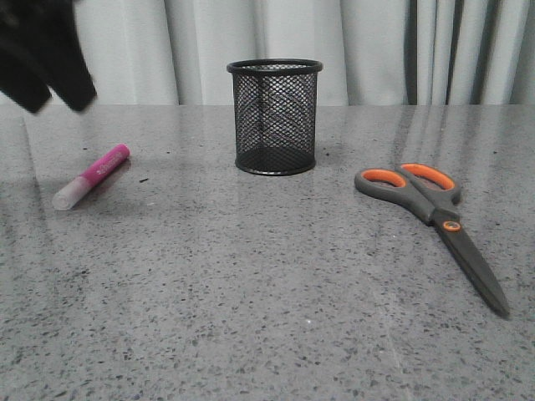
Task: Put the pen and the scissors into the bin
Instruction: 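Lower the left gripper onto the pink highlighter and close it, then lift the pink highlighter with the left gripper over the mesh cup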
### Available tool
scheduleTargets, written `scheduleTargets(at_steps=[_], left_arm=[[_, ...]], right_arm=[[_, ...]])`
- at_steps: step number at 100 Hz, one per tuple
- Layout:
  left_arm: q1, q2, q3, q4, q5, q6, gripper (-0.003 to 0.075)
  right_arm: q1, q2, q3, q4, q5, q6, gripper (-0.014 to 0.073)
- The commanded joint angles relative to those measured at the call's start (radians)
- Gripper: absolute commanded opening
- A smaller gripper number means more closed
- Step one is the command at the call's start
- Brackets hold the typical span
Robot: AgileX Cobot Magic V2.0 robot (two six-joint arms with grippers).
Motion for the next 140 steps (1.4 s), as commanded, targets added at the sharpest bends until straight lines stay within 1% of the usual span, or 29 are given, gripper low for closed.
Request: scheduleTargets(at_steps=[1, 18, 30, 45, 67, 84, 89, 93, 96, 100, 101, 102, 104, 111, 118, 123, 128, 130, 140], left_arm=[[-0.007, 0.046, -0.077, 0.008, 0.015, -0.006, 0.0315], [-0.005, 0.105, -0.086, 0.013, -0.066, -0.049, 0.0314], [-0.005, 0.127, -0.086, 0.039, -0.119, -0.073, 0.0314], [-0.005, 0.163, -0.086, 0.109, -0.129, -0.118, 0.0315], [-0.005, 0.209, -0.086, 0.104, -0.160, -0.118, 0.0314], [-0.005, 0.256, -0.084, 0.104, -0.125, -0.118, 0.0307], [-0.005, 0.265, -0.084, 0.104, -0.115, -0.118, 0.0275], [-0.005, 0.271, -0.084, 0.104, -0.113, -0.116, 0.0220], [-0.005, 0.274, -0.084, 0.102, -0.115, -0.110, 0.0165], [-0.005, 0.274, -0.084, 0.097, -0.130, -0.094, 0.0063], [-0.005, 0.274, -0.084, 0.093, -0.134, -0.090, 0.0026], [-0.005, 0.272, -0.084, 0.091, -0.138, -0.083, 0.0008], [-0.005, 0.267, -0.086, 0.083, -0.151, -0.076, -0.0018], [-0.005, 0.239, -0.086, 0.062, -0.224, -0.058, -0.0019], [-0.005, 0.188, -0.086, 0.054, -0.341, -0.058, -0.0020], [-0.005, 0.141, -0.086, 0.048, -0.446, -0.058, -0.0020], [-0.007, 0.094, -0.086, 0.022, -0.581, -0.058, -0.0020], [-0.009, 0.074, -0.086, 0.005, -0.616, -0.058, -0.0020], [-0.038, 0.008, -0.086, -0.106, -0.884, -0.058, -0.0019]], right_arm=[[0.001, 0.002, -0.035, -0.009, -0.022, -0.009, 0.0374], [0.001, 0.002, -0.035, -0.009, 0.072, -0.009, 0.0374], [0.001, 0.002, -0.035, -0.009, 0.083, -0.009, 0.0374], [0.001, 0.002, -0.035, -0.009, 0.065, -0.009, 0.0374], [0.001, 0.002, -0.035, -0.009, 0.043, -0.009, 0.0374], [0.001, 0.002, -0.035, 0.002, 0.043, -0.009, 0.0374], [0.001, 0.002, -0.035, 0.007, 0.043, -0.009, 0.0374], [0.001, 0.002, -0.035, 0.009, 0.043, -0.009, 0.0374], [0.001, 0.002, -0.035, 0.009, 0.043, -0.009, 0.0374], [0.001, 0.002, -0.035, 0.009, 0.043, -0.009, 0.0374], [0.001, 0.002, -0.035, 0.009, 0.043, -0.009, 0.0374], [0.001, 0.002, -0.035, 0.009, 0.043, -0.009, 0.0374], [0.001, 0.002, -0.035, 0.009, 0.043, -0.009, 0.0374], [0.001, 0.002, -0.035, 0.009, 0.043, -0.009, 0.0374], [0.001, 0.002, -0.035, 0.009, 0.043, -0.009, 0.0374], [0.001, 0.002, -0.035, 0.009, 0.043, -0.009, 0.0374], [0.001, 0.002, -0.035, 0.009, 0.040, -0.009, 0.0374], [0.001, 0.002, -0.035, 0.009, 0.038, -0.009, 0.0374], [0.001, 0.002, -0.035, 0.008, 0.001, -0.009, 0.0374]])
